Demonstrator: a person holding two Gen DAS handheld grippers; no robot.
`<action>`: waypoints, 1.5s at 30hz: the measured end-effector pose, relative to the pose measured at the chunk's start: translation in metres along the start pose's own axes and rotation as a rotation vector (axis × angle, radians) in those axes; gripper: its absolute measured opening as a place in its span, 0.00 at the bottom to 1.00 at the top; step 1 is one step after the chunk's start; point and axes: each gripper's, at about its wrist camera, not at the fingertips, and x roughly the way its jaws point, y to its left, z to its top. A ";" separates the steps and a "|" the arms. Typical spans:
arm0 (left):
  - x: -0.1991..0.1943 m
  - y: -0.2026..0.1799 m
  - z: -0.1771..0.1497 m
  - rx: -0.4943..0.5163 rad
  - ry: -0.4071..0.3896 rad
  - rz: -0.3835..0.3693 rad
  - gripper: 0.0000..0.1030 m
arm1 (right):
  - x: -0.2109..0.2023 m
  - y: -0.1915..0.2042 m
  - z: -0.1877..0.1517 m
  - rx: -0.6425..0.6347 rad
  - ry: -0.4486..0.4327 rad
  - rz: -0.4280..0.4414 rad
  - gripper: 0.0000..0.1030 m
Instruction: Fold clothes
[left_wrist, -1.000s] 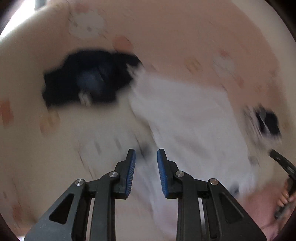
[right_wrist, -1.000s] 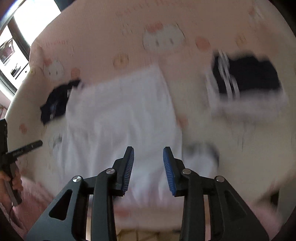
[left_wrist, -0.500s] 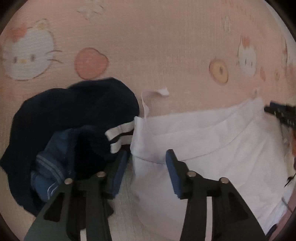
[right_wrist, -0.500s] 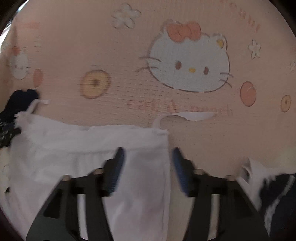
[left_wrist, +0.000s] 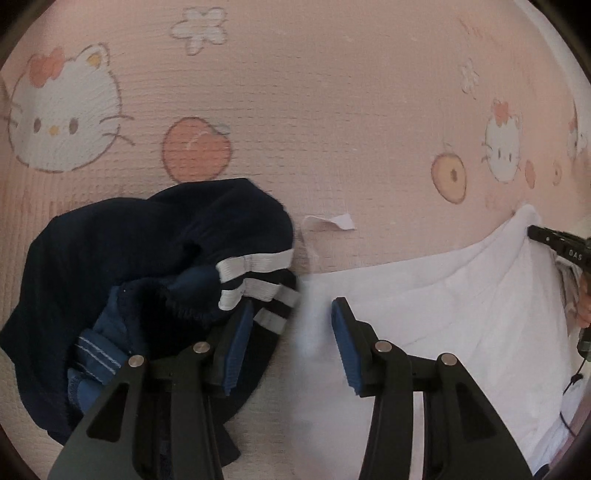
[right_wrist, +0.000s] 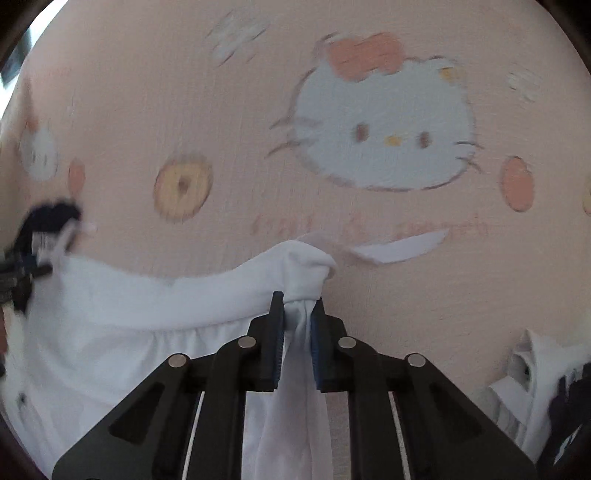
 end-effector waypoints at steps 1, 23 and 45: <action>0.001 0.002 0.000 -0.004 0.004 -0.007 0.45 | 0.000 -0.007 0.000 0.017 0.004 -0.023 0.11; 0.028 -0.067 0.005 0.235 -0.039 -0.014 0.08 | 0.013 -0.016 -0.008 0.049 0.080 -0.061 0.12; 0.005 -0.037 0.052 -0.111 -0.011 -0.046 0.47 | -0.033 -0.028 0.012 0.204 -0.079 0.046 0.40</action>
